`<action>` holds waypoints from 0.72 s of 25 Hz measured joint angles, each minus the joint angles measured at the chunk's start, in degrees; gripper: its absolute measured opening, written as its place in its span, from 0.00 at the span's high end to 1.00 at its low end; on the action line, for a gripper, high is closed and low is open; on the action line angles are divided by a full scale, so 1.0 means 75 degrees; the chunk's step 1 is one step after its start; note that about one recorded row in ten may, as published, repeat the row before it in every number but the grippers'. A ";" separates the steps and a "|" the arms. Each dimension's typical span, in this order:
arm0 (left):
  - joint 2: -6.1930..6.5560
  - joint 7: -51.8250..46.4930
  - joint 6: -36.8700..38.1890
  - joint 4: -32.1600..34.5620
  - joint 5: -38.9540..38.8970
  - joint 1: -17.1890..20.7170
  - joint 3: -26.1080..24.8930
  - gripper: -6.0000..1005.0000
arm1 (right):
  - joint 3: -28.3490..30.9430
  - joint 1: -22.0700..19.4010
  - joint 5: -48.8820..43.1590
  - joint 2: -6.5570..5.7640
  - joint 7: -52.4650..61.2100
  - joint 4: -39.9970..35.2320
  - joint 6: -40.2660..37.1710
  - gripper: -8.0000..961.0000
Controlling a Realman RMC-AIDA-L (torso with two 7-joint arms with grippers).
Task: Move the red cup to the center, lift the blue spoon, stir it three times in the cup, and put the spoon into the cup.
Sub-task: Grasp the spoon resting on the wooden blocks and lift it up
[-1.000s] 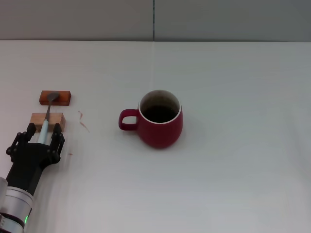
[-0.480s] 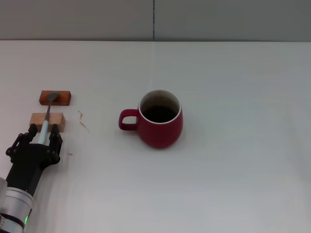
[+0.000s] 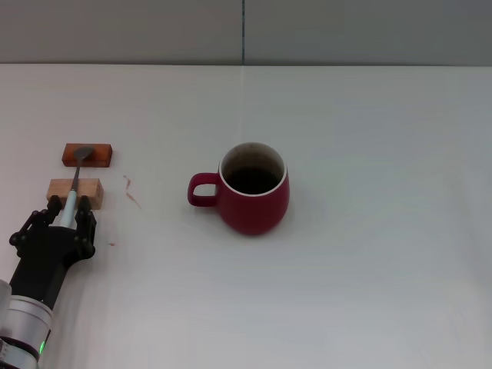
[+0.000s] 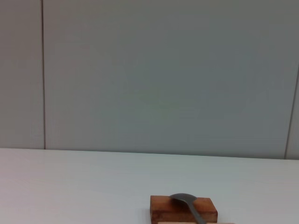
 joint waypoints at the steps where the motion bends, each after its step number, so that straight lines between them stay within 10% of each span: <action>1: 0.0000 0.0000 0.0002 0.0001 0.0000 0.0003 0.0000 0.59 | 0.0000 -0.0003 0.0000 0.0000 0.0000 0.0003 0.0000 0.28; 18: -0.0005 0.0000 -0.0008 -0.0005 0.0001 0.0000 0.0002 0.61 | -0.0071 -0.0038 0.0000 0.0000 0.0000 0.0009 -0.0011 0.28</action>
